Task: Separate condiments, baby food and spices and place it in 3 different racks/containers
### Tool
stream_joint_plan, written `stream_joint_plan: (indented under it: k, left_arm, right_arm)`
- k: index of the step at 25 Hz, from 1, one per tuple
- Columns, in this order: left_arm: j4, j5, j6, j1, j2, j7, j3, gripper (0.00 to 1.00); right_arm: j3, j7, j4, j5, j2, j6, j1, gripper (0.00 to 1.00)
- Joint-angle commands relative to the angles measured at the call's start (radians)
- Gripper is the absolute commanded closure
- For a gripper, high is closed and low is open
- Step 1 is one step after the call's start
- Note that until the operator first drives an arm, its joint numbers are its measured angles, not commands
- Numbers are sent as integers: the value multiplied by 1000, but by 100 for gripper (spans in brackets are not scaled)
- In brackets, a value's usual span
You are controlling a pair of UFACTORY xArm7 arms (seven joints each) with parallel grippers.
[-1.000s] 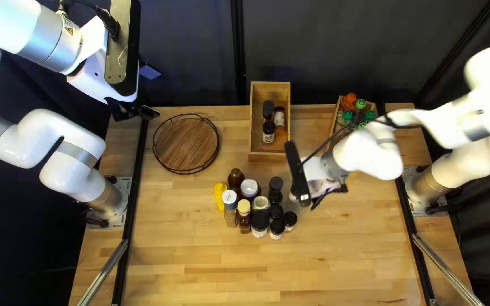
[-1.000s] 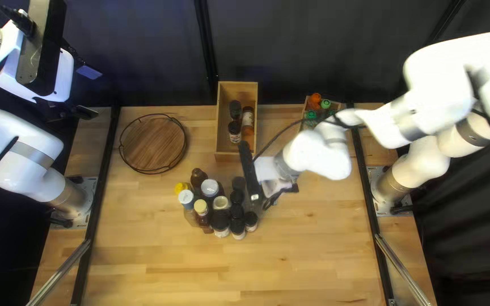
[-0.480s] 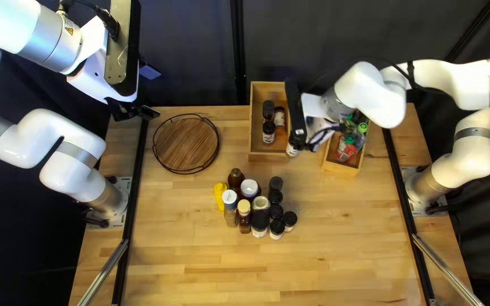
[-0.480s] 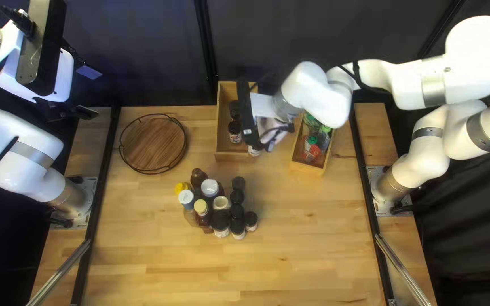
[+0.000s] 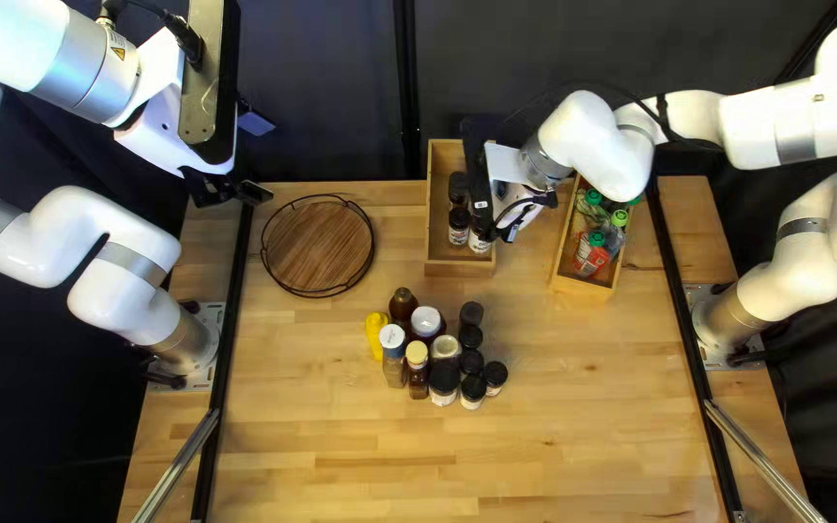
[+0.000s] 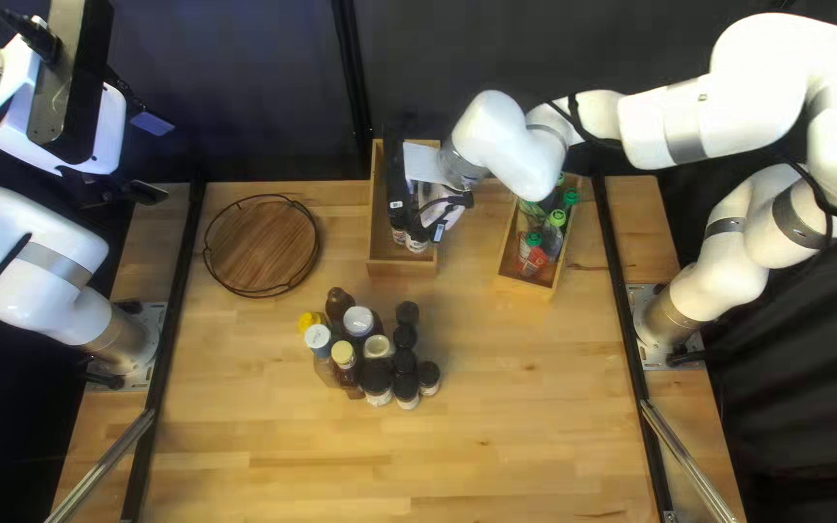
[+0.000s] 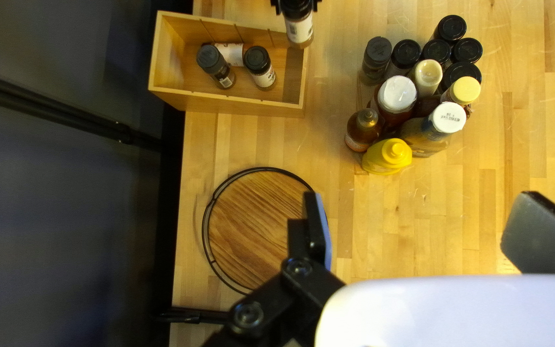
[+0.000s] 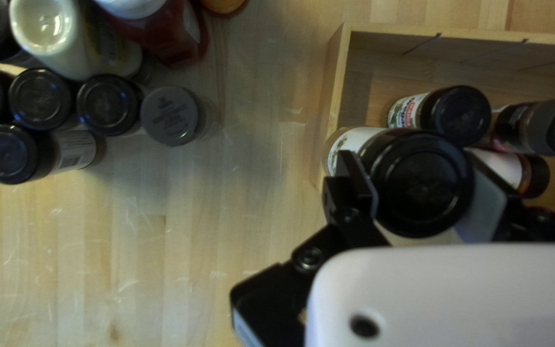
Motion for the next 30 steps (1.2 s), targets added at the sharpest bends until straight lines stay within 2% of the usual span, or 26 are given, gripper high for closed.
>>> stream_joint_plan:
  k: [1,5,10,21,22,23,24,30]
  left_arm:
    - [0,0,0,0,0,0,0,0]
    - [0,0,0,0,0,0,0,0]
    - [0,0,0,0,0,0,0,0]
    - [0,0,0,0,0,0,0,0]
    - [0,0,0,0,0,0,0,0]
    - [0,0,0,0,0,0,0,0]
    - [0,0,0,0,0,0,0,0]
    - [0,0,0,0,0,0,0,0]
  right_arm:
    - [4,28,-22,-66,-6,-43,-3,100]
    - [3,69,-39,-147,-16,-80,-8,100]
    - [-4,79,-63,-182,-31,-117,-16,100]
    - [-5,62,-65,-163,-102,-177,-23,99]
    - [-4,64,-65,-160,-98,-171,-21,89]
    - [-3,66,-65,-161,-96,-168,-21,23]
    - [0,66,-66,-154,-84,-157,-18,0]
    - [18,20,-76,-54,17,-60,13,0]
